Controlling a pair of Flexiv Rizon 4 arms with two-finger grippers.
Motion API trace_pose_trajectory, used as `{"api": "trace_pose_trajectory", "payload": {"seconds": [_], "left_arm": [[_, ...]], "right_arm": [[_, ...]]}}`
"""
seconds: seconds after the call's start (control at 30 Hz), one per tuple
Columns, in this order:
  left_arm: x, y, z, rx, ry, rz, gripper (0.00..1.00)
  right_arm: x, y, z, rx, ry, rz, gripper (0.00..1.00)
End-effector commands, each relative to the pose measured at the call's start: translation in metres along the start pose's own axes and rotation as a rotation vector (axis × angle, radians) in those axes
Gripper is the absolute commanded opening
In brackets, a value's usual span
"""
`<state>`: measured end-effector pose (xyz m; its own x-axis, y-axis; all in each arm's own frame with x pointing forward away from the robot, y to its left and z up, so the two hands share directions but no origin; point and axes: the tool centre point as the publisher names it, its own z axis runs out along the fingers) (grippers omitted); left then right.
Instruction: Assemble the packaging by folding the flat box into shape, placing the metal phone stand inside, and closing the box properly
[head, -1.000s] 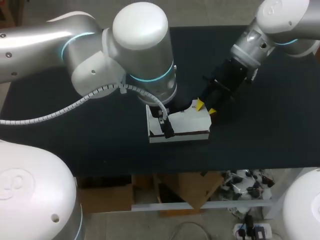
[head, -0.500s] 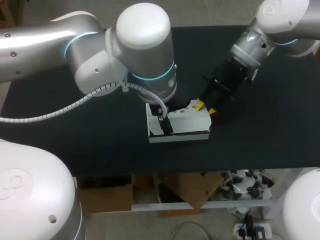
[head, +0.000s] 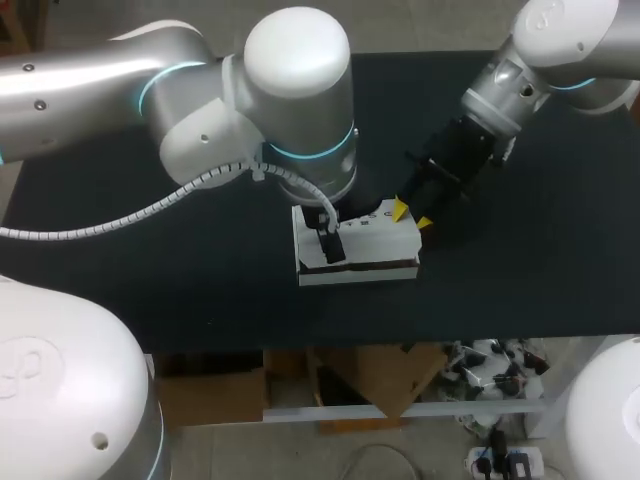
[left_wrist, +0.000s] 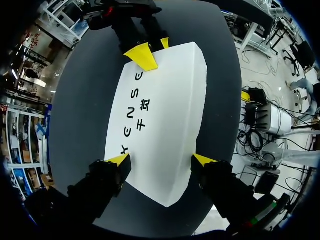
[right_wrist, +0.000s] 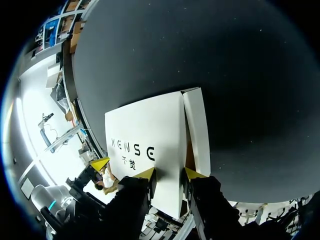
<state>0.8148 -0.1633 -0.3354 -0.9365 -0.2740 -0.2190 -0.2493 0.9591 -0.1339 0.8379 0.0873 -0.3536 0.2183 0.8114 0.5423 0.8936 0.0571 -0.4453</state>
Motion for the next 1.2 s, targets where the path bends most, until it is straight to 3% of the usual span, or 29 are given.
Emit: {"api": "trace_pose_trajectory", "payload": {"seconds": [0.03,0.7,0.8,0.97,1.2], "left_arm": [[0.002,-0.005,0.002,-0.010,-0.019,0.002,0.79],[-0.004,-0.003,0.009,-0.012,-0.062,-0.004,0.73],[-0.004,-0.003,0.010,-0.012,-0.076,0.003,0.69],[-0.004,-0.003,0.011,-0.015,-0.101,0.011,0.49],[-0.002,-0.005,0.013,-0.023,-0.140,0.020,0.42]], "right_arm": [[0.000,0.000,0.001,0.000,0.000,0.000,0.36],[0.000,0.000,0.001,0.000,0.000,0.000,0.36],[0.000,0.000,0.001,0.000,0.000,0.000,0.36],[0.000,0.000,0.001,0.000,0.000,0.000,0.36],[0.000,0.000,0.001,0.000,0.000,0.000,0.36]]}}
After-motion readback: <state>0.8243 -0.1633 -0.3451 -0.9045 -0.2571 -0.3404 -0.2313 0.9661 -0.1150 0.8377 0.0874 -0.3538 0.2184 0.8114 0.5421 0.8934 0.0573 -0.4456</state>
